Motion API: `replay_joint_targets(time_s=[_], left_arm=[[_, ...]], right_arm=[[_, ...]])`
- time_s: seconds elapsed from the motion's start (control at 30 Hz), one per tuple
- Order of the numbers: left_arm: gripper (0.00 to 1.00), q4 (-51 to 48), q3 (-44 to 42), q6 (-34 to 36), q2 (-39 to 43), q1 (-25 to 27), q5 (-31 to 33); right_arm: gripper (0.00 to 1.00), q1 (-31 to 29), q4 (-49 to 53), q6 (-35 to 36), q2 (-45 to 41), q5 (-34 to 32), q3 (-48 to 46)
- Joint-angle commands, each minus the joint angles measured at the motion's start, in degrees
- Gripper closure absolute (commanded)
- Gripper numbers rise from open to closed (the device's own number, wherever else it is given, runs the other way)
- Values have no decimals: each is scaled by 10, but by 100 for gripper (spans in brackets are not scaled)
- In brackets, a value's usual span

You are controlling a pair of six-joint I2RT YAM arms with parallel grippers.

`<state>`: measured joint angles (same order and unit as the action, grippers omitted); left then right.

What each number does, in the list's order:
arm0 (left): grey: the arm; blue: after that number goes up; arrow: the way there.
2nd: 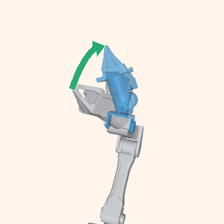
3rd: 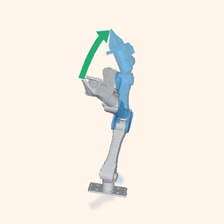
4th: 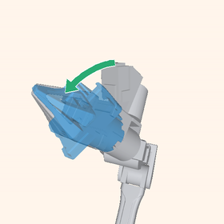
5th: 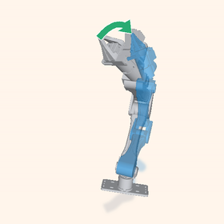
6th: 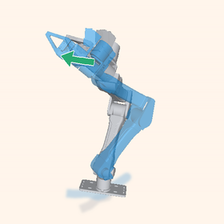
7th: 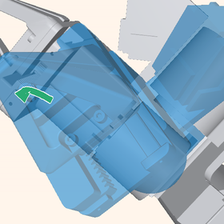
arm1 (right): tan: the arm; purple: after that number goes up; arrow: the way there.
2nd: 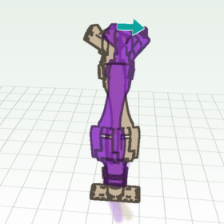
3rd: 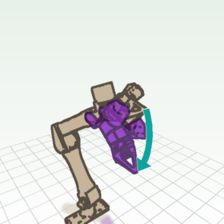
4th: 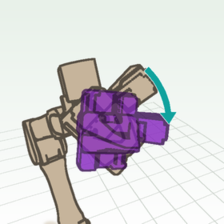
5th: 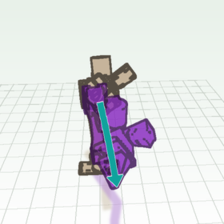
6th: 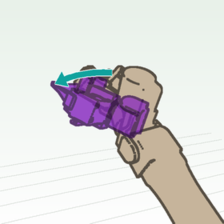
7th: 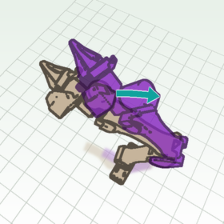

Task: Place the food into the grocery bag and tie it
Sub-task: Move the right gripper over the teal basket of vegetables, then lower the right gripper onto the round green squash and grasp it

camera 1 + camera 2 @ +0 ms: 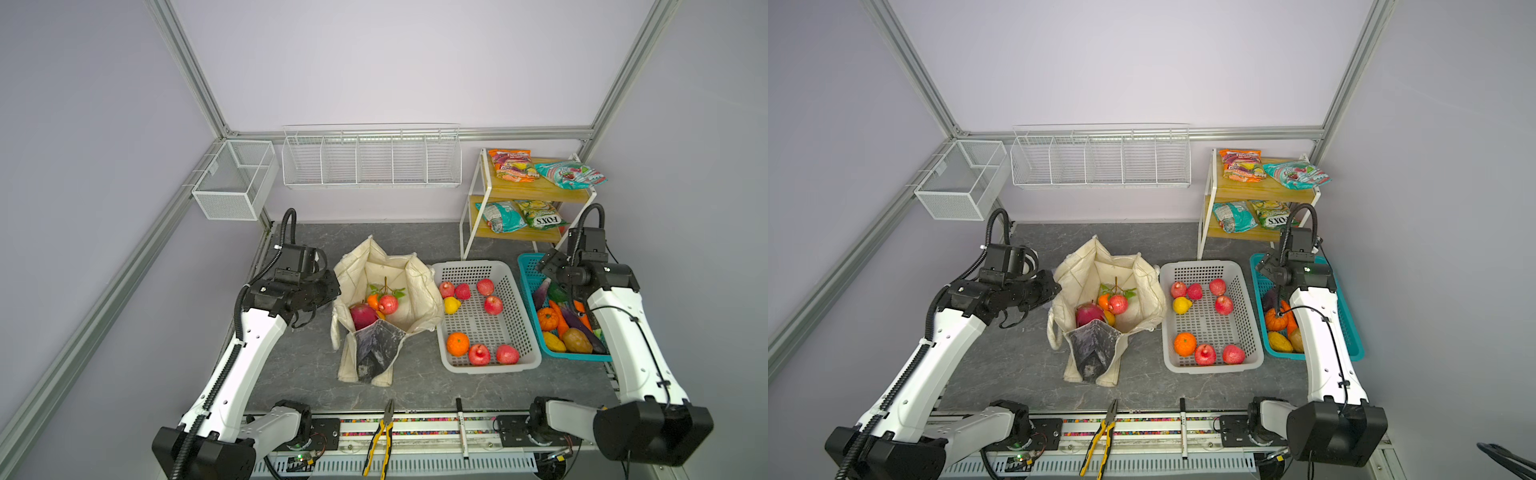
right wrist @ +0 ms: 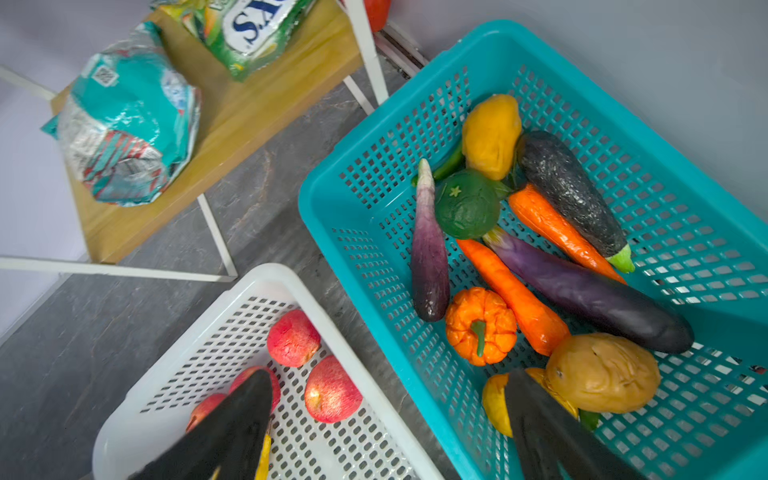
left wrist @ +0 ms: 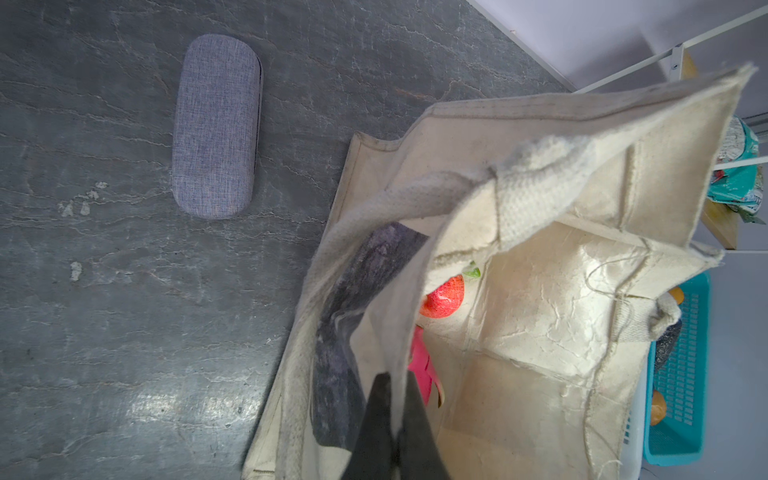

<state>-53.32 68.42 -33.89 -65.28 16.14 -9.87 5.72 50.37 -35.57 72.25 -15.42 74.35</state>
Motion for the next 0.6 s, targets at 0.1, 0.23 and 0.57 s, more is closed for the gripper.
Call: replay_joint_targets(time_s=[0.1, 0.23, 0.57], left_arm=[[100, -23, -15, -5, 22, 2, 6], [100, -28, -19, -13, 28, 2, 1], [100, -56, 4, -1, 9, 2, -6]], right_arm=[[11, 46, 80, -17, 40, -1, -3], [12, 66, 116, 1, 78, -18, 12], [11, 79, 120, 80, 169, -57, 26]])
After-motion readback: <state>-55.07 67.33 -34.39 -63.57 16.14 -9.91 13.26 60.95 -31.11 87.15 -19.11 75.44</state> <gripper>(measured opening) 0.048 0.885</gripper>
